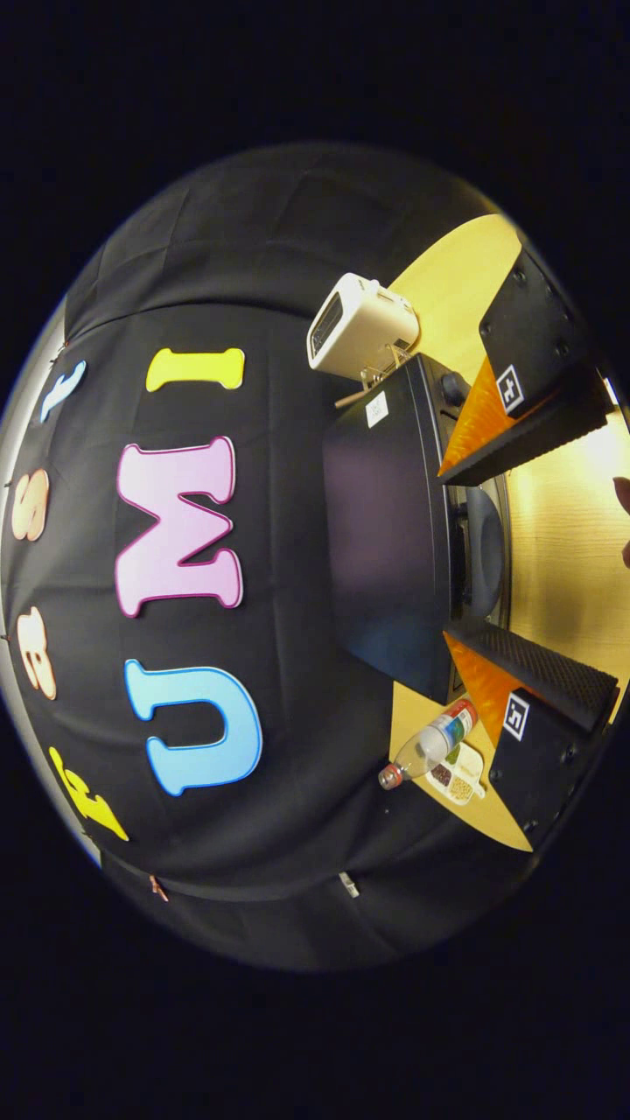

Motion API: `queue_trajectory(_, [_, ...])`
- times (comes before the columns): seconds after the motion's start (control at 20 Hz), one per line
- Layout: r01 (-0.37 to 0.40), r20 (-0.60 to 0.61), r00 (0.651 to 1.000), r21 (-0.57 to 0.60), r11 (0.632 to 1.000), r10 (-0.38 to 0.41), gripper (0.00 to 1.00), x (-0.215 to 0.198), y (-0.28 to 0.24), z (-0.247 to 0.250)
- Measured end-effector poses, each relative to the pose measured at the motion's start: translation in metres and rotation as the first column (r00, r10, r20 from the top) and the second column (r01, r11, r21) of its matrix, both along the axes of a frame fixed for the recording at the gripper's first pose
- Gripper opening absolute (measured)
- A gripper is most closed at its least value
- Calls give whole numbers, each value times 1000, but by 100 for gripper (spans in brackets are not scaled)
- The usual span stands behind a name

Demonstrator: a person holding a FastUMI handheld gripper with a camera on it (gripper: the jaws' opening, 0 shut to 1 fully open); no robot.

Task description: Open the toaster oven, put the food inside, and close the toaster oven door.

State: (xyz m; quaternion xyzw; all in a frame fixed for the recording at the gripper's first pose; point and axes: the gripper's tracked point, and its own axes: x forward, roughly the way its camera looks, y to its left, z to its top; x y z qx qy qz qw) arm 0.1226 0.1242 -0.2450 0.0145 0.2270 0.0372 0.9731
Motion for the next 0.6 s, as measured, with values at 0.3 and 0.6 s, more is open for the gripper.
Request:
queue_trajectory(0.3, [36, -73, 997, -33, 999, -39, 99, 26, 5, -42])
queue_trajectory(0.6, [1, -81, 997, -62, 998, -6, 98, 16, 3, -51])
